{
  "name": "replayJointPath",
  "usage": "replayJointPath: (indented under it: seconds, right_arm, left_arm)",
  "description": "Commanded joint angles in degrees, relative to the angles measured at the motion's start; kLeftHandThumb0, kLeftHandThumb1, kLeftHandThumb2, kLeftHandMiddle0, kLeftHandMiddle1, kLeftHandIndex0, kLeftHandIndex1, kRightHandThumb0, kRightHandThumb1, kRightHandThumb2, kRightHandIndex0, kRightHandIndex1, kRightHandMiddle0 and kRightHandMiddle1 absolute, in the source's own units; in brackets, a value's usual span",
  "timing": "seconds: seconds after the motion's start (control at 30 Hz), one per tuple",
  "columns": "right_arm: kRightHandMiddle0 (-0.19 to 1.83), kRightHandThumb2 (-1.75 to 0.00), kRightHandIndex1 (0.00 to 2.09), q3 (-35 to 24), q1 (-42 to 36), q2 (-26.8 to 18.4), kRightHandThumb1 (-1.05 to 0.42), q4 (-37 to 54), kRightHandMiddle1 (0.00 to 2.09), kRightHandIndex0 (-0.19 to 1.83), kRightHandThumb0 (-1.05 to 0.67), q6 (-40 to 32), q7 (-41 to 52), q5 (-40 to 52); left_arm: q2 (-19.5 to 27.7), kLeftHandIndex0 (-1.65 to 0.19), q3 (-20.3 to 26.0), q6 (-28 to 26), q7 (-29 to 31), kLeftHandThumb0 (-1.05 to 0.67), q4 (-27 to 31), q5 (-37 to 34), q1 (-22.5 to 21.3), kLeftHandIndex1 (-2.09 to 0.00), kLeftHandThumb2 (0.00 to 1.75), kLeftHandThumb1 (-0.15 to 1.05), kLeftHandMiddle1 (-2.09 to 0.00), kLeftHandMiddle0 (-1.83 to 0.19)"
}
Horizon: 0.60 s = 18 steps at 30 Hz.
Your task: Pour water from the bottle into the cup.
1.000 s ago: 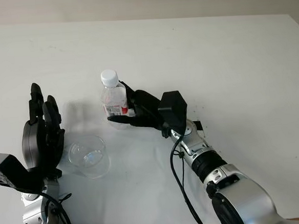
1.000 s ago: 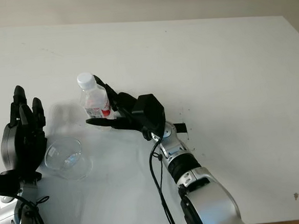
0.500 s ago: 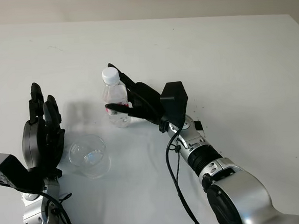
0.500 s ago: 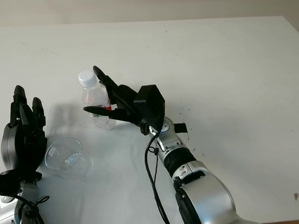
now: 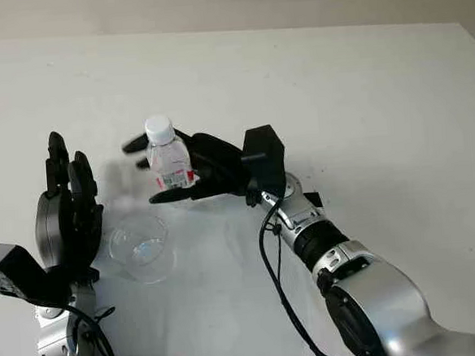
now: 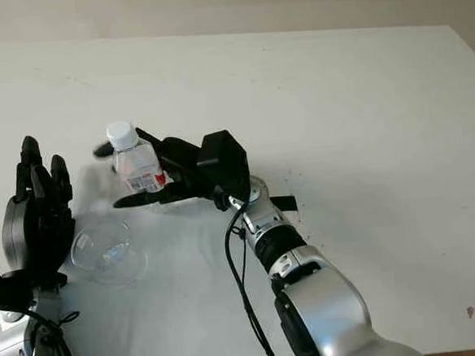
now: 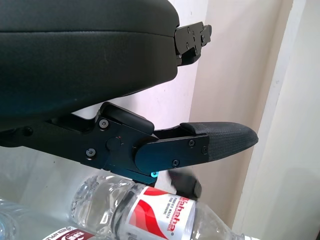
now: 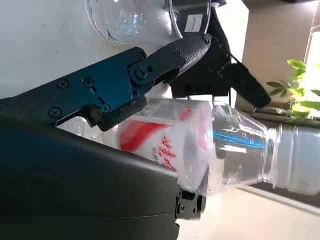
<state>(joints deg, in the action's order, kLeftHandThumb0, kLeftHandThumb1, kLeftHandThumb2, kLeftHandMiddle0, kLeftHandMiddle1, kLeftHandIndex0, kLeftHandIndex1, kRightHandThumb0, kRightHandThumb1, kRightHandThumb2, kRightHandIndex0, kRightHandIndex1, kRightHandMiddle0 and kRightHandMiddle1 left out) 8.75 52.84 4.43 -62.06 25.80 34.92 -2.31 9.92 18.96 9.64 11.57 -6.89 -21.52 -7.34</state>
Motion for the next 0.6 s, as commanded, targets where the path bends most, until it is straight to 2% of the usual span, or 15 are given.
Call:
replayJointPath:
  seconds: [0.0, 0.07, 0.13, 0.17, 0.2, 0.3, 0.4, 0.57]
  right_arm:
    - [0.41, -0.06, 2.09, 1.2, 0.1, 2.8, -0.84, 0.3, 2.09, 0.51, -0.54, 1.9, -1.8, -1.7]
    - [0.54, -0.06, 2.09, 2.4, -0.4, 2.8, -0.87, 0.4, 2.09, 0.73, -0.54, 3.2, -4.9, -3.7]
    - [0.77, -0.07, 2.09, 4.0, -1.0, 2.6, -0.95, 0.6, 2.09, 1.04, -0.54, 4.3, -9.3, -6.5]
    - [0.94, -0.08, 2.09, 4.8, -1.1, 2.4, -0.99, 0.6, 2.09, 1.19, -0.53, 4.5, -11.4, -8.0]
    - [1.25, -0.14, 2.09, 5.4, -1.2, 2.2, -1.02, 0.6, 2.09, 1.38, -0.53, 4.5, -13.4, -9.1]
    - [1.73, -0.37, 2.09, 6.4, -1.6, 2.0, -1.04, 0.4, 2.09, 1.75, -0.46, 5.9, -18.3, -11.3]
    - [1.82, -0.56, 2.09, 7.1, -1.7, 1.6, -1.05, 0.2, 2.09, 1.82, -0.41, 6.7, -23.5, -13.2]
    - [1.83, -0.72, 2.09, 4.4, -1.6, 2.4, -1.05, -0.4, 2.09, 1.83, -0.36, 6.0, -24.2, -9.7]
  left_arm:
    - [-1.0, 0.18, -0.2, -0.2, -0.1, -0.78, -0.8, 0.3, 1.6, -0.06, 0.54, 1.05, -0.06, 0.17]
    - [-0.9, 0.18, -0.3, -0.4, -0.2, -0.78, -0.7, 0.4, 1.6, -0.06, 0.53, 1.05, -0.06, 0.17]
    - [-0.9, 0.17, -0.3, -0.7, -0.4, -0.78, -0.5, 0.4, 1.7, -0.06, 0.53, 1.05, -0.06, 0.16]
    - [-0.9, 0.17, -0.2, -0.8, -0.5, -0.78, -0.5, 0.4, 1.6, -0.06, 0.53, 1.05, -0.06, 0.16]
    - [-0.9, 0.17, -0.2, -0.8, -0.5, -0.78, -0.5, 0.3, 1.6, -0.06, 0.53, 1.05, -0.06, 0.16]
    - [-0.8, 0.17, 0.0, -0.5, -0.1, -0.78, -0.9, 0.1, 1.5, -0.06, 0.53, 1.05, -0.06, 0.16]
    - [-0.6, 0.17, 0.2, -0.4, 0.3, -0.78, -1.3, -0.2, 1.3, -0.06, 0.52, 1.05, -0.05, 0.16]
    - [-0.4, 0.17, 0.3, -0.1, 0.5, -0.78, -2.1, 0.1, 1.0, -0.06, 0.53, 1.05, -0.05, 0.16]
